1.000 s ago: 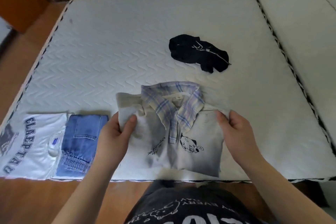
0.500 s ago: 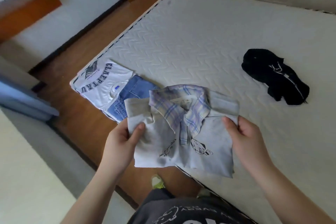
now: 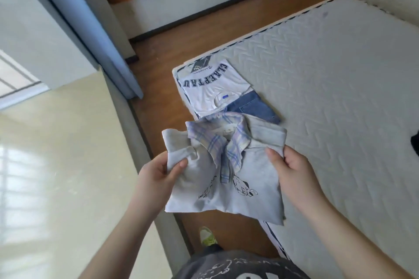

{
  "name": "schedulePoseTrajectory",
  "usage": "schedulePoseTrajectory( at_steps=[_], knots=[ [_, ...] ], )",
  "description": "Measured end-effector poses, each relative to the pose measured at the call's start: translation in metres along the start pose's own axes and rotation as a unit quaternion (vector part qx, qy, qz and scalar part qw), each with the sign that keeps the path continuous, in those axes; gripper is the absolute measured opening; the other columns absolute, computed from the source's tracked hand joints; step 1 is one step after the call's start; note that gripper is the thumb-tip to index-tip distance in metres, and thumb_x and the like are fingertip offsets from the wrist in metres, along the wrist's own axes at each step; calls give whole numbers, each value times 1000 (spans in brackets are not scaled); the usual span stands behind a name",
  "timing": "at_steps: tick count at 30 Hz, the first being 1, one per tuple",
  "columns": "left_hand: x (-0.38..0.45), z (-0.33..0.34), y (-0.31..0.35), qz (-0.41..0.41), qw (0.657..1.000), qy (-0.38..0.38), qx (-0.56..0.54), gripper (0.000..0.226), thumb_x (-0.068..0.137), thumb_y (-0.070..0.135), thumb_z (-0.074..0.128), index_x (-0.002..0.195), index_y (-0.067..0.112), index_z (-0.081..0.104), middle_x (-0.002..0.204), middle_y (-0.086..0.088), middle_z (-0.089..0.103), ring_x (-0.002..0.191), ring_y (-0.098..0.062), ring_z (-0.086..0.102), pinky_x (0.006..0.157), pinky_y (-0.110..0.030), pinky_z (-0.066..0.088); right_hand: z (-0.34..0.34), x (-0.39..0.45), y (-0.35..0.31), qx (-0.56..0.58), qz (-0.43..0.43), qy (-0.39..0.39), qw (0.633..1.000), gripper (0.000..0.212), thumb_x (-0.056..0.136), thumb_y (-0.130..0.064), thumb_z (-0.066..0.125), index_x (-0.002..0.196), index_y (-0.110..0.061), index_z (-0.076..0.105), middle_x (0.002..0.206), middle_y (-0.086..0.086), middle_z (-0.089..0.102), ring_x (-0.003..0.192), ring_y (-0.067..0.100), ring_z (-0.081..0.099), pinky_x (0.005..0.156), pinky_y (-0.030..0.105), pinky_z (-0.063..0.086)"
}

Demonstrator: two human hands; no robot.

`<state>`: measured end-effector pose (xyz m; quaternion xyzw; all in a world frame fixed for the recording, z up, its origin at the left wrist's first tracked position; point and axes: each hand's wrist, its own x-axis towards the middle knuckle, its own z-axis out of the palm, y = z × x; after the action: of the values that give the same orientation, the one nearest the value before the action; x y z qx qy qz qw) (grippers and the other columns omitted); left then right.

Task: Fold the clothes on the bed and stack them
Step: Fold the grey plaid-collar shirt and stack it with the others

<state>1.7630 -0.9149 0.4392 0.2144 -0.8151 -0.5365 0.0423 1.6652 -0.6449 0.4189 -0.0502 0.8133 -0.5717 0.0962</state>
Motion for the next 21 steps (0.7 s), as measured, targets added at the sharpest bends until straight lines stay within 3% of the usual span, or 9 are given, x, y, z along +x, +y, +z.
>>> schedulePoseTrajectory(
  at_steps=[2,4,8,12,15,18,21],
  knots=[
    [11,-26,-10,-10,1000,28,0,11,87,41,63,91,34,71,81,7,74,79,-14,69,71,-44,54,31,18,-13,-10,-4,-28,1000,20,97,-36,56,84,-24,64,66,-3,62,62,8,51,55,19,38],
    [21,-52,-18,-26,998,61,-8,18,83,45,60,90,31,70,78,2,72,78,-21,67,71,-48,54,60,35,-27,-17,-9,-52,998,27,97,-39,55,84,-17,63,73,14,64,64,17,52,57,25,38],
    [34,-91,-27,-41,994,101,-6,21,81,46,59,89,30,70,74,3,70,75,-20,66,69,-46,53,102,63,-50,-15,-27,-88,996,30,96,-39,54,93,-12,65,93,24,65,88,39,60,71,39,48],
    [52,-118,-34,-52,990,130,-7,23,81,49,58,86,29,68,73,3,69,74,-20,64,70,-47,53,138,95,-69,-21,-37,-126,991,46,95,-45,53,97,0,60,97,33,61,92,49,57,78,55,50],
    [76,-130,-37,-58,986,156,-16,24,81,51,58,84,30,67,73,-1,67,74,-24,63,67,-45,51,159,124,-82,-18,-41,-146,988,49,93,-50,54,94,-1,60,88,31,62,70,41,57,63,41,45],
    [105,-138,-42,-78,981,177,-24,30,79,56,57,88,30,67,74,-2,67,69,-19,62,64,-41,50,177,158,-90,-24,-57,-155,986,38,93,-53,54,83,-16,60,64,7,55,61,11,45,57,28,36],
    [142,-144,-49,-103,973,202,-37,38,74,60,55,85,25,66,76,-6,67,68,-18,61,64,-41,48,194,198,-91,-43,-66,-169,982,32,96,-46,55,89,-15,62,79,21,63,64,15,50,60,30,37]
  ],
)
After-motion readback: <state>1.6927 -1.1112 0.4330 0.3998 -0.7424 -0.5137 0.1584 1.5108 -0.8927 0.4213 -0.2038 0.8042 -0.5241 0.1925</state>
